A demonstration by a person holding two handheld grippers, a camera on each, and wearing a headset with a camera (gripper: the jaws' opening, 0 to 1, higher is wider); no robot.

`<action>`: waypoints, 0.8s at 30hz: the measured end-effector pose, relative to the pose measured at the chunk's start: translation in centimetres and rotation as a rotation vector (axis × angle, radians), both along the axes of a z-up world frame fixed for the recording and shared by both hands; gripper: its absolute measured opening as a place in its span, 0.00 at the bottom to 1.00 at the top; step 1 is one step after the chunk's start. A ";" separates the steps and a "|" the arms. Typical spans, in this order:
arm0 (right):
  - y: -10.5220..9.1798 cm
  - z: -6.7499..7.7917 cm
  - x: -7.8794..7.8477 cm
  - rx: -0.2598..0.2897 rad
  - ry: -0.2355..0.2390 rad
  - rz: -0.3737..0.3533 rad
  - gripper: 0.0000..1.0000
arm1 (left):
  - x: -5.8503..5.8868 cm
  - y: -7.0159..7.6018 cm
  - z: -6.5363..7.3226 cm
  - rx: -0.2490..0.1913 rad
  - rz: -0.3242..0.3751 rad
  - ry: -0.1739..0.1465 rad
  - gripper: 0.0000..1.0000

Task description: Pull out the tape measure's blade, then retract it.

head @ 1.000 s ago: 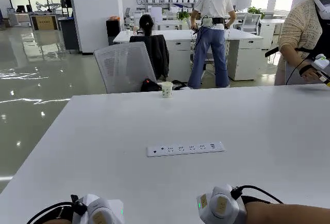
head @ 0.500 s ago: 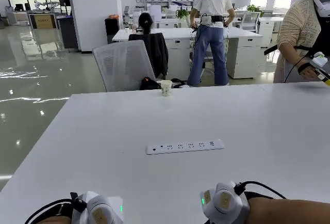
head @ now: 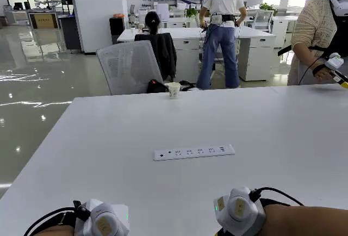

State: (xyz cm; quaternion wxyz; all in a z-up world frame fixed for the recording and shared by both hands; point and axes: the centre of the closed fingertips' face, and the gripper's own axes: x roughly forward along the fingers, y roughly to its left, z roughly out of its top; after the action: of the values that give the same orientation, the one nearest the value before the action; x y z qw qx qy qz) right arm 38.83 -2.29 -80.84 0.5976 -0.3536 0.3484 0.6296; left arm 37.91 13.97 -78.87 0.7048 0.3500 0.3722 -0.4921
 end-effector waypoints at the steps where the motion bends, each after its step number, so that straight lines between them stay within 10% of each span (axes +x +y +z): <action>1: 0.0 0.0 0.0 0.000 -0.001 0.002 0.11 | 0.0 0.0 0.0 0.000 0.000 0.000 0.36; 24: -1.0 -0.1 0.2 -0.015 -0.005 -0.003 0.10 | 0.1 0.0 0.1 -0.011 0.007 -0.004 0.36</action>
State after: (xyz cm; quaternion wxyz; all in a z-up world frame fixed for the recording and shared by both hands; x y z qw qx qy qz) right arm 38.99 -3.27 -80.90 0.5967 -0.3590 0.3522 0.6253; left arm 37.97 14.00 -78.82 0.7092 0.3458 0.3695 -0.4908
